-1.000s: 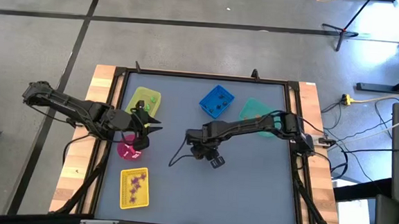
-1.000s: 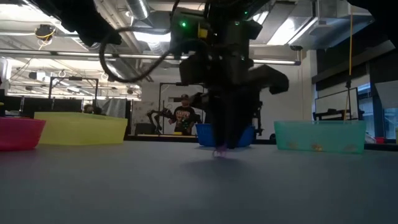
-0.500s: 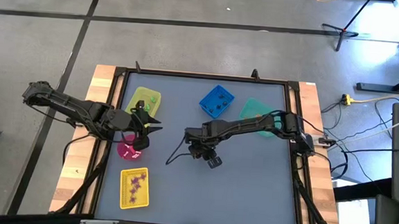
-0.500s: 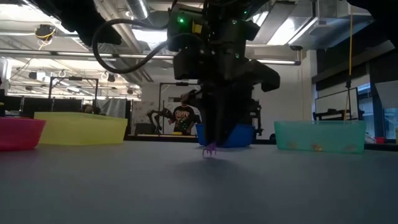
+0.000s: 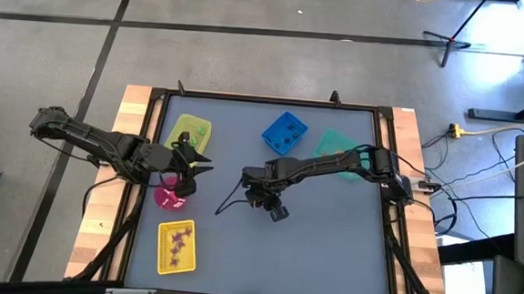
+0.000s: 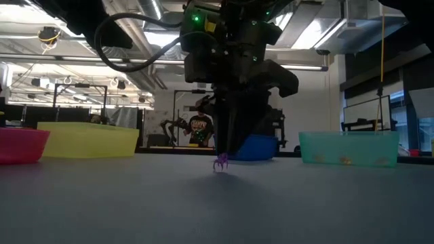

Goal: Sort Halloween decoration
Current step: Put the purple spider toy into the yellow basket

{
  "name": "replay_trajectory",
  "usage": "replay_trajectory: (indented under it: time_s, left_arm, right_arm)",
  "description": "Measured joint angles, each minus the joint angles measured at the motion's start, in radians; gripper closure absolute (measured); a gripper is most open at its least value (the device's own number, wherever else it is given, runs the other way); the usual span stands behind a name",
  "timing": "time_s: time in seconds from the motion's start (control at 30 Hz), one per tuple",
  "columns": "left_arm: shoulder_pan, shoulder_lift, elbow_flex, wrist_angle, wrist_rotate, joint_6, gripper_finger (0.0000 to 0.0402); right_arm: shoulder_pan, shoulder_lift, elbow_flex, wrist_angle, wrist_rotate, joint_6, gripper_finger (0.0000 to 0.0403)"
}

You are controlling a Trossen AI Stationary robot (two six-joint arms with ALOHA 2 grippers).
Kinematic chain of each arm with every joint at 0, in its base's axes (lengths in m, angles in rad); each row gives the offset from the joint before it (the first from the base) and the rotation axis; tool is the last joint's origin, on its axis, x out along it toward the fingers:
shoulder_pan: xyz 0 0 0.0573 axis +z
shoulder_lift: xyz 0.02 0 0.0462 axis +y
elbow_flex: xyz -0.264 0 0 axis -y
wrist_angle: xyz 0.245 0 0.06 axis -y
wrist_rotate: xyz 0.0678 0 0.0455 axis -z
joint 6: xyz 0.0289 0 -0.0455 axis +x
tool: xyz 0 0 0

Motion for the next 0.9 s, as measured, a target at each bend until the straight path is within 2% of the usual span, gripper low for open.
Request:
replay_trajectory:
  time_s: [0.13, 0.3, 0.5, 0.63, 0.8, 0.9]
  left_arm:
    - [0.0, 0.0, 0.0, 0.0, 0.04, -0.063, 0.0311]
    - [-0.003, 0.019, 0.0, -0.007, 0.143, -0.154, 0.0311]
    - [-0.008, 0.084, 0.0, -0.006, 0.348, -0.239, 0.031]
    - [-0.008, 0.133, 0.0, -0.007, 0.483, -0.283, 0.0292]
    - [-0.008, 0.198, 0.0, -0.005, 0.507, -0.288, 0.0254]
    - [-0.008, 0.24, 0.0, 0.006, 0.461, -0.283, 0.0235]
  right_arm:
    - [0.0, 0.0, 0.0, 0.0, 0.0, 0.0, 0.0276]
    - [0.0, 0.0, 0.0, -0.001, 0.0, 0.0, 0.0276]
    - [0.0, 0.0, 0.0, -0.003, 0.0, 0.0, 0.0276]
    - [0.0, 0.0, 0.0, -0.003, 0.001, 0.0, 0.0276]
    - [0.0, 0.0, 0.0, -0.003, 0.001, 0.0, 0.0276]
    - [0.0, 0.0, 0.0, -0.003, 0.001, 0.0, 0.0276]
